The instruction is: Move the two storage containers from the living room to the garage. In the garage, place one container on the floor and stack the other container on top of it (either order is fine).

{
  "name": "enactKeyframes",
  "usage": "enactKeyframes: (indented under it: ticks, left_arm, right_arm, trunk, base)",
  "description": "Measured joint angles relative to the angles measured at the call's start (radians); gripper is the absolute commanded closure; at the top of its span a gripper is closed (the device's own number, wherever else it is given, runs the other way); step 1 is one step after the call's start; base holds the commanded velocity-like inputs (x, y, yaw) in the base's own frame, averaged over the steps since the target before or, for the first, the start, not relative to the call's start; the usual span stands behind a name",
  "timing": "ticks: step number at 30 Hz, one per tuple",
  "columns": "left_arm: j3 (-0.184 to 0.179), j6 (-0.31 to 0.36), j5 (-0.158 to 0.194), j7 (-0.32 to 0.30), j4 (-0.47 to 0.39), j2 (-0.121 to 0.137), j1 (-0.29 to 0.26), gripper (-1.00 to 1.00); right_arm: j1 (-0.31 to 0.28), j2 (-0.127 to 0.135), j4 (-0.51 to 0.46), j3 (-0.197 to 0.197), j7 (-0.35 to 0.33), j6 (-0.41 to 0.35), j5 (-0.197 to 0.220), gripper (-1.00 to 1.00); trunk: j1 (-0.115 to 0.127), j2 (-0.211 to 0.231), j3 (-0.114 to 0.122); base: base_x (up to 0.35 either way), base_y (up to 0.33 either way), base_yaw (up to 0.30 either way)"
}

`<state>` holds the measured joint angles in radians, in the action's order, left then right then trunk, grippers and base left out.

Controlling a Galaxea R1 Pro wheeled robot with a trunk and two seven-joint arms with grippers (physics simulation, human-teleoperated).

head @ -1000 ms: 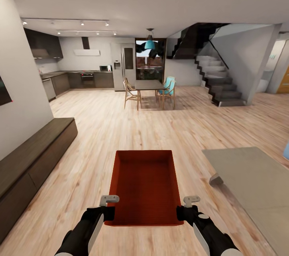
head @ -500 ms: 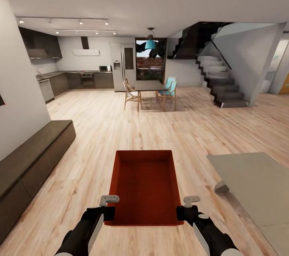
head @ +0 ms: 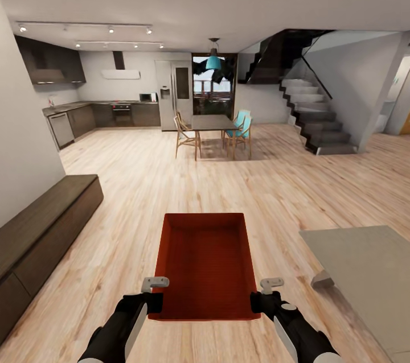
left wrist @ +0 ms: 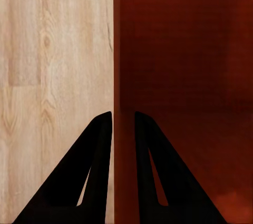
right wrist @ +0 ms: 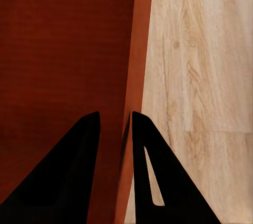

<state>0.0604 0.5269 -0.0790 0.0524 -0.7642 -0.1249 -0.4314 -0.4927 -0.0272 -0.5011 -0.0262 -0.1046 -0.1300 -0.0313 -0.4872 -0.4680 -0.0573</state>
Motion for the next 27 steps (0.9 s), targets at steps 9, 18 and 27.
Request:
enactKeyframes:
  ticks: [9,18,27]
  left_arm:
    - [0.0,0.0,0.0,0.0,0.0,0.0,0.0,1.0]
    - [0.0,0.0,0.0,0.0,0.0,0.0,0.0,1.0]
    - [0.0,-0.001,0.0,0.0,0.0,0.0,0.0,1.0]
  right_arm:
    - [0.0,0.0,0.0,0.0,0.0,0.0,0.0,1.0]
    - [0.0,0.0,0.0,0.0,0.0,0.001,0.0,1.0]
    - [0.0,0.0,0.0,0.0,0.0,0.001,0.0,1.0]
  trunk:
    - [0.0,0.0,0.0]
    - [0.0,0.0,0.0]
    - [0.0,0.0,0.0]
  base:
    - [0.327,0.0,0.0]
    - [0.327,0.0,0.0]
    - [0.327,0.0,0.0]
